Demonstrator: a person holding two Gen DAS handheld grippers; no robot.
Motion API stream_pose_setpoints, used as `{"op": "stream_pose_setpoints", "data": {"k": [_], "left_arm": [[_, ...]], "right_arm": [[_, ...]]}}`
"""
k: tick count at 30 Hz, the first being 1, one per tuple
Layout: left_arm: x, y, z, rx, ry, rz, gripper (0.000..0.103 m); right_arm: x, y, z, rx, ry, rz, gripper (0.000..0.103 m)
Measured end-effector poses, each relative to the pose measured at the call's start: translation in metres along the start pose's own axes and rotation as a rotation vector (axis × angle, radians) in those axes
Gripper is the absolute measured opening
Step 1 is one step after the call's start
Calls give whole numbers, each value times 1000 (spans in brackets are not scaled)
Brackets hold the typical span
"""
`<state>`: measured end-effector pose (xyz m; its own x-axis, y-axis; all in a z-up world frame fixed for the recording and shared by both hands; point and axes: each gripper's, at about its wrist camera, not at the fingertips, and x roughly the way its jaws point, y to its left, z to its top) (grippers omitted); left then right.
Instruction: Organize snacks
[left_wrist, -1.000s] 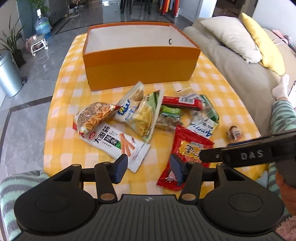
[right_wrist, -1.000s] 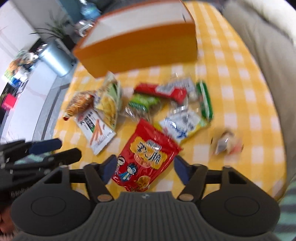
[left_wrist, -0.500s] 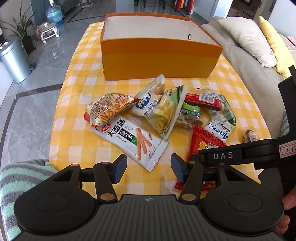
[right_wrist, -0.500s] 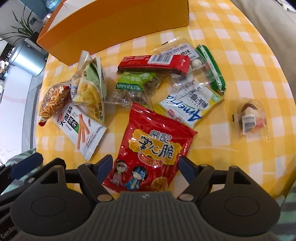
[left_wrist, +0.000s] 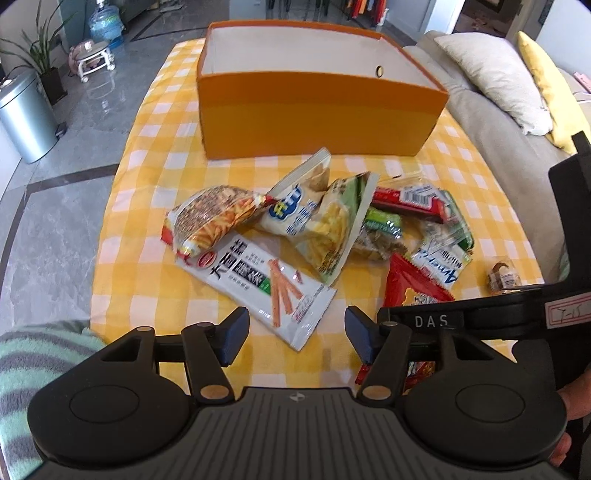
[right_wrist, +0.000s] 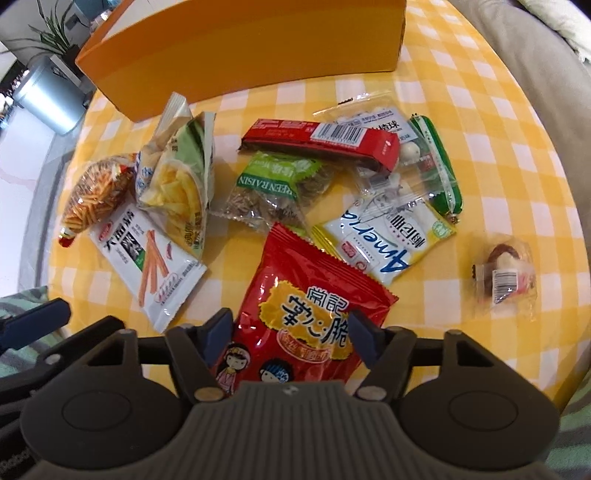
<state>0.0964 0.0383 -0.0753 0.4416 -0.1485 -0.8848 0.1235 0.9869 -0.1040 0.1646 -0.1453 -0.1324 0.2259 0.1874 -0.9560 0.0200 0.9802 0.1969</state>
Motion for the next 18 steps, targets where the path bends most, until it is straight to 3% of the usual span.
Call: {"op": "stream_pose_setpoints", "data": {"k": [2, 4, 6, 8, 16, 17, 18], "left_arm": [[0, -2, 3, 9, -15, -12, 71], [-1, -3, 7, 8, -33, -20, 71], [-1, -3, 11, -1, -48, -30, 71], [0, -5, 15, -7, -58, -38, 71], [5, -12, 14, 20, -42, -45, 71], [6, -12, 13, 19, -35, -43, 71], [7, -11, 12, 19, -28, -41, 71]], "right_arm": [[-5, -3, 0, 3, -5, 18, 59], [-13, -8, -1, -1, -15, 44, 48], [-22, -9, -2, -14, -34, 72, 18], [-28, -11, -3, -25, -40, 96, 0], [-33, -36, -3, 58, -38, 124, 0], [-35, -42, -4, 91, -26, 135, 6], [-35, -48, -5, 129, -8, 143, 26]]}}
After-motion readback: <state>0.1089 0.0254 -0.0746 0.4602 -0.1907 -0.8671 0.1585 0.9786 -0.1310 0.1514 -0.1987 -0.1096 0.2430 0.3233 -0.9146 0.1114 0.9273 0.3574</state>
